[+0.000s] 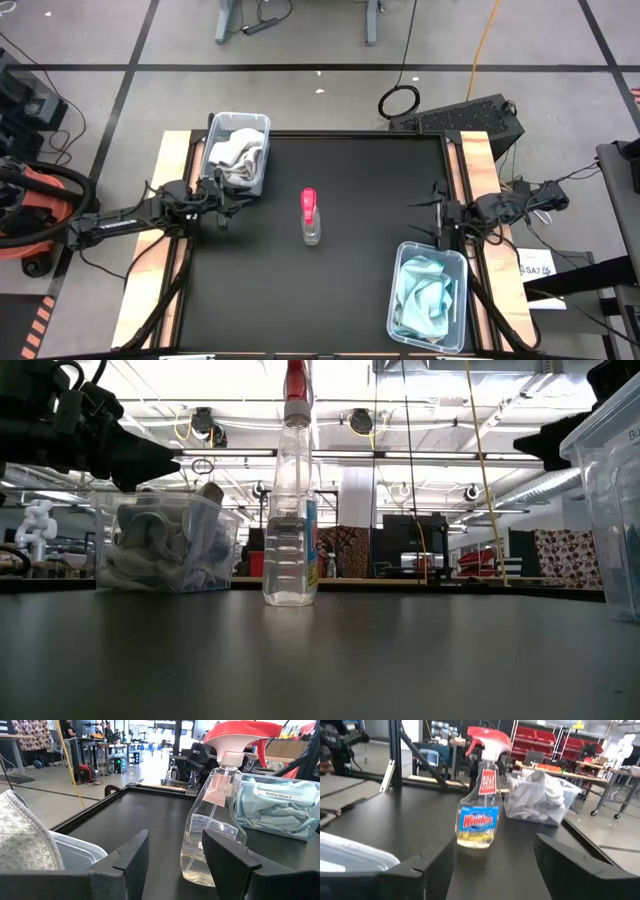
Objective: Sort microfiber towel by color & place in baskets
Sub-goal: Return to Home Position
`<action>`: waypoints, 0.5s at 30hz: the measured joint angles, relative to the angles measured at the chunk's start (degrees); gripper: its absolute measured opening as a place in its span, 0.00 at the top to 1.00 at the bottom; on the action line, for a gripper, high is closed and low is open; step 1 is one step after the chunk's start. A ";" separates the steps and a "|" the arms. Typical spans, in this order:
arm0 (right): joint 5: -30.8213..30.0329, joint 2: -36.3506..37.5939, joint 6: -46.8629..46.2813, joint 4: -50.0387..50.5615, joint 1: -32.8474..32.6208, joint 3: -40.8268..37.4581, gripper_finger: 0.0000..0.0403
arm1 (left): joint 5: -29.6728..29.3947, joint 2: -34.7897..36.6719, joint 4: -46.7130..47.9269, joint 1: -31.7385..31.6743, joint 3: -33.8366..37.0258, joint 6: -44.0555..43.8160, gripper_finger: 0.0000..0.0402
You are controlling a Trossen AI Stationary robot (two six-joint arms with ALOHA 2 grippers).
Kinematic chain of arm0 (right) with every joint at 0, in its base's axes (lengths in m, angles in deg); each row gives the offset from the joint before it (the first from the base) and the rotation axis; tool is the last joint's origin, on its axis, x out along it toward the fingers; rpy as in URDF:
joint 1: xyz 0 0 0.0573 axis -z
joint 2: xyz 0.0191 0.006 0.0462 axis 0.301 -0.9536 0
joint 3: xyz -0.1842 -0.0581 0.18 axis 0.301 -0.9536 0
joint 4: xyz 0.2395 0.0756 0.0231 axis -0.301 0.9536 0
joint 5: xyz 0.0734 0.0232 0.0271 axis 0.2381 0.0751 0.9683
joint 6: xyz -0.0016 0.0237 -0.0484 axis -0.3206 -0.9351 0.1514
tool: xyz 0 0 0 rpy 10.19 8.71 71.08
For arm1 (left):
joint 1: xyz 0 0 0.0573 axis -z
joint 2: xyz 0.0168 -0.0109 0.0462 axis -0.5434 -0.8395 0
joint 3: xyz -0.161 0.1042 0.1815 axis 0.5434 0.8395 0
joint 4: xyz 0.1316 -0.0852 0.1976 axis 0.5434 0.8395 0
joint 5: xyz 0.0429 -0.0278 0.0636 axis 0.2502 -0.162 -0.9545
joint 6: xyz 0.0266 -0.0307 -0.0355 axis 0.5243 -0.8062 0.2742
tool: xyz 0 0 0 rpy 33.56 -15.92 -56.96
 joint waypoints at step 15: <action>1.04 0.00 -2.64 -1.10 0.02 0.07 0.57 | 0.04 -0.09 0.20 0.02 0.24 5.07 0.53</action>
